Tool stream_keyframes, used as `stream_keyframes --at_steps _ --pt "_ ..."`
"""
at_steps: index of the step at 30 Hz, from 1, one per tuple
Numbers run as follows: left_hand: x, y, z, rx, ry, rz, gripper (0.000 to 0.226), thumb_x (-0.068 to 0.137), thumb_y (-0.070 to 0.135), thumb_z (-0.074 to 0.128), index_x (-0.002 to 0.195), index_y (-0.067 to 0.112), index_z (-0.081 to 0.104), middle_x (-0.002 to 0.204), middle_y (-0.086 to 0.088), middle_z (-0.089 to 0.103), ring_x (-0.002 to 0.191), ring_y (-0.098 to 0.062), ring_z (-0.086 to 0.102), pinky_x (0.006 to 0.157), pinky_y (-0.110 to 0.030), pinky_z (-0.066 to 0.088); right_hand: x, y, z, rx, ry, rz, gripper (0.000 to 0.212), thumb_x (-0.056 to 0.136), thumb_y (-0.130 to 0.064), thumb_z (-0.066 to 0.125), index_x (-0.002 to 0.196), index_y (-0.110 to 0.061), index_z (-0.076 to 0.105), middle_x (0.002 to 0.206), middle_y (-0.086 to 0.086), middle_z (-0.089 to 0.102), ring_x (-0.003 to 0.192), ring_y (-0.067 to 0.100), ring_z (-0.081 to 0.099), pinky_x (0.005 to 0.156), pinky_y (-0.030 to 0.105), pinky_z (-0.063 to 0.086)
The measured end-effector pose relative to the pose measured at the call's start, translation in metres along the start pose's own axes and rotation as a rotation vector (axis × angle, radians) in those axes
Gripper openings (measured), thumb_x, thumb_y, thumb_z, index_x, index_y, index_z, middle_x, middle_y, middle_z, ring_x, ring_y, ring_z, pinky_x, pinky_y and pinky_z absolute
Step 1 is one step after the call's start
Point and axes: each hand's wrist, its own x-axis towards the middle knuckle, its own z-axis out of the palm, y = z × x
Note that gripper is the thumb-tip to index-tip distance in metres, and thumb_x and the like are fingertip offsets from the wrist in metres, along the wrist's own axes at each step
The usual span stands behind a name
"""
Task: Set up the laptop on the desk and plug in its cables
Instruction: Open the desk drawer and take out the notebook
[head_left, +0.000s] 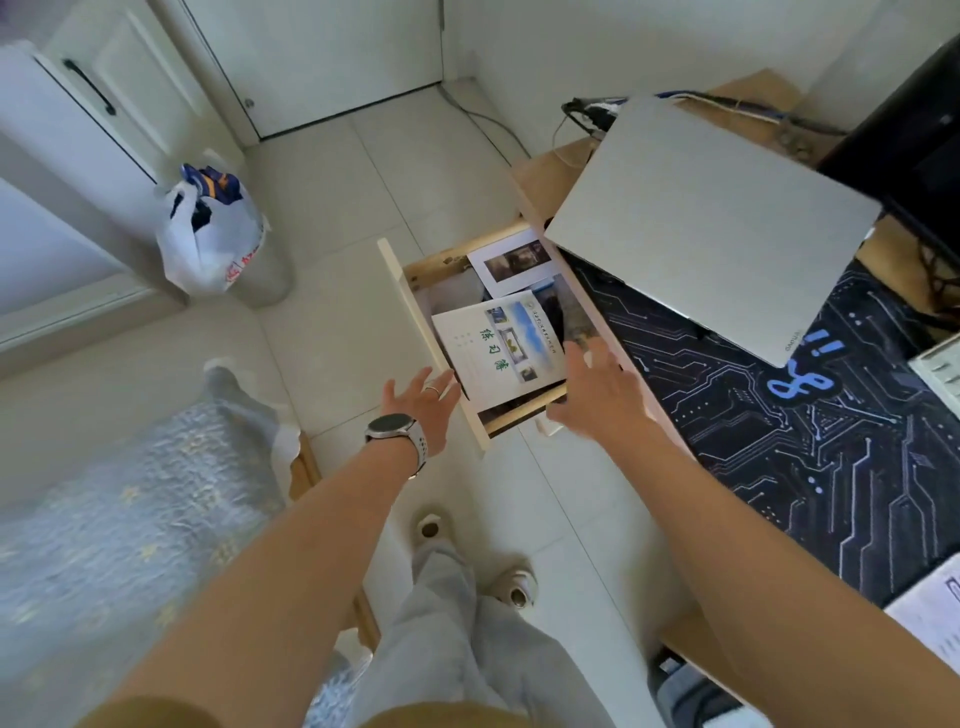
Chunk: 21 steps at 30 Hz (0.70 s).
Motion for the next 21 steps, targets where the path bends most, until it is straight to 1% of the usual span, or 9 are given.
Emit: stream_keyframes --at_steps 4,6,9,11,12,14,16,18,21 --pt "-0.007 -0.013 0.005 0.025 0.009 0.004 0.08 0.09 0.018 0.053 0.154 0.028 0.006 0.164 0.009 -0.005 0.15 -0.019 -0.005 0.116 -0.058 0.011 0.001 -0.038 0.013 0.042 -0.031 -0.05 0.076 0.078 -0.042 0.069 0.138 -0.02 0.028 0.144 0.011 0.029 0.128 0.031 0.04 0.099 0.049 0.043" --pt "-0.012 -0.02 0.009 0.029 0.01 0.01 0.08 0.09 0.018 0.053 0.154 0.029 0.006 0.164 0.009 -0.005 0.151 -0.02 -0.004 0.116 -0.058 0.011 -0.001 -0.059 0.023 0.05 -0.085 -0.062 0.071 0.079 -0.042 0.068 0.137 -0.019 0.033 0.14 0.01 0.033 0.122 0.029 0.045 0.097 0.047 0.046" --pt "-0.019 -0.033 0.015 0.045 0.007 0.015 0.077 0.091 0.02 0.052 0.154 0.03 0.007 0.164 0.008 -0.005 0.151 -0.02 -0.003 0.117 -0.057 0.009 -0.005 -0.09 0.04 0.155 -0.193 -0.071 0.061 0.081 -0.037 0.067 0.132 -0.016 0.04 0.132 0.01 0.039 0.113 0.029 0.052 0.092 0.044 0.049" --pt "-0.024 -0.041 0.02 0.051 0.002 0.02 0.077 0.092 0.021 0.052 0.154 0.03 0.006 0.164 0.008 -0.004 0.151 -0.02 -0.002 0.117 -0.057 0.01 -0.009 -0.109 0.05 0.23 -0.279 -0.096 0.049 0.083 -0.033 0.063 0.125 -0.014 0.048 0.121 0.009 0.049 0.106 0.028 0.056 0.087 0.039 0.05" --pt "-0.027 -0.045 0.021 0.049 -0.003 0.025 0.078 0.092 0.02 0.052 0.154 0.031 0.006 0.164 0.007 -0.004 0.151 -0.02 -0.001 0.117 -0.057 0.01 -0.013 -0.117 0.055 0.251 -0.31 -0.116 0.039 0.084 -0.032 0.062 0.117 -0.013 0.052 0.111 0.007 0.054 0.101 0.026 0.057 0.082 0.035 0.049" --pt "-0.03 -0.048 0.023 0.032 0.004 0.039 0.079 0.091 0.018 0.053 0.154 0.03 0.005 0.164 0.007 -0.004 0.151 -0.021 0.001 0.117 -0.057 0.01 -0.019 -0.128 0.064 0.256 -0.312 -0.125 0.029 0.086 -0.03 0.062 0.107 -0.012 0.053 0.098 0.005 0.058 0.09 0.023 0.058 0.074 0.032 0.048" --pt "-0.029 -0.048 0.022 0.037 0.008 0.051 0.079 0.091 0.019 0.054 0.154 0.029 0.006 0.164 0.006 -0.001 0.15 -0.021 0.003 0.117 -0.056 0.01 -0.022 -0.134 0.067 0.234 -0.271 -0.102 0.028 0.088 -0.027 0.062 0.109 -0.011 0.053 0.102 0.006 0.062 0.087 0.021 0.058 0.072 0.03 0.047" --pt "-0.026 -0.048 0.021 0.057 0.007 0.057 0.077 0.091 0.02 0.054 0.153 0.029 0.009 0.164 0.005 0.002 0.15 -0.021 0.005 0.117 -0.056 0.01 -0.023 -0.136 0.066 0.201 -0.251 -0.098 0.025 0.09 -0.022 0.06 0.109 -0.01 0.053 0.106 0.007 0.063 0.083 0.02 0.054 0.069 0.028 0.043" --pt "-0.021 -0.048 0.015 0.087 0.022 0.076 0.069 0.09 0.023 0.055 0.15 0.029 0.021 0.162 0.003 0.012 0.149 -0.021 0.011 0.115 -0.057 0.01 -0.022 -0.134 0.065 0.165 -0.25 -0.104 0.023 0.092 -0.022 0.058 0.11 -0.009 0.052 0.107 0.008 0.063 0.085 0.021 0.055 0.069 0.028 0.041"
